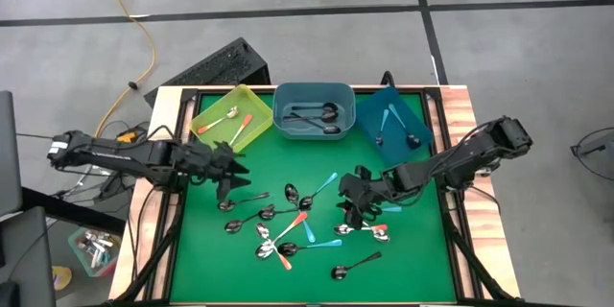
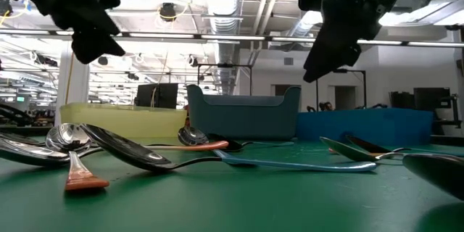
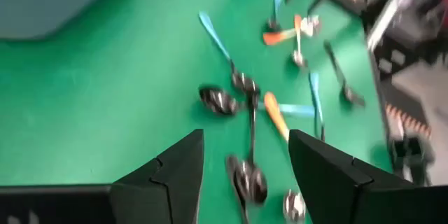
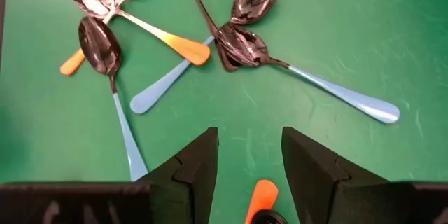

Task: Sort silverware by color (type)
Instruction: Put the black spoon into the light blue bin

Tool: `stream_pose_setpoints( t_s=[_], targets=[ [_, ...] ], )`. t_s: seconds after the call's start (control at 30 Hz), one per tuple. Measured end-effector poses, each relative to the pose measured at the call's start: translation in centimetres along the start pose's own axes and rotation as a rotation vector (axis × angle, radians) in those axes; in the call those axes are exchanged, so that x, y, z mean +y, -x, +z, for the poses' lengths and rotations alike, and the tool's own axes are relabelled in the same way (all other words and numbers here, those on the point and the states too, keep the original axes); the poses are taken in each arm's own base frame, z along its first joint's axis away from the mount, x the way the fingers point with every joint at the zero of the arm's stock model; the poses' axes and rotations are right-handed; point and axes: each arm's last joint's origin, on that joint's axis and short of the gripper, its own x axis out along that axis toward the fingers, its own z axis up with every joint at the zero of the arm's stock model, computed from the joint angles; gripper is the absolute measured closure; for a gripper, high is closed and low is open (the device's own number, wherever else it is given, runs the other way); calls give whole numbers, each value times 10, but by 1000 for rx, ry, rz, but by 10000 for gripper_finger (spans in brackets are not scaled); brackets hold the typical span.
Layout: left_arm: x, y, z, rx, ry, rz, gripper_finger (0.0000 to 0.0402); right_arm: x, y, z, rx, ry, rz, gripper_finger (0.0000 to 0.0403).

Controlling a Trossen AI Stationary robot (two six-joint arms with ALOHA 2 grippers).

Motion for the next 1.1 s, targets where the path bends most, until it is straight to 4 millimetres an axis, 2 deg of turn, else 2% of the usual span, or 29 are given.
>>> stream_pose_setpoints(
  t_s=[0.13, 0.47, 0.8, 1.1],
  targets=[
    [-8, -10, -7, 53, -55, 10, 211, 0, -1, -1, 5, -10, -4, 232],
    [-15, -43, -34, 197, -107, 209, 211, 0, -1, 0, 3, -24, -3, 232],
    [-22, -57, -60, 275, -250, 335, 211, 0, -1, -1, 3, -47, -4, 232],
    [-15, -67, -81, 352, -254, 413, 211, 0, -1, -1, 2, -49, -4, 232]
  ],
)
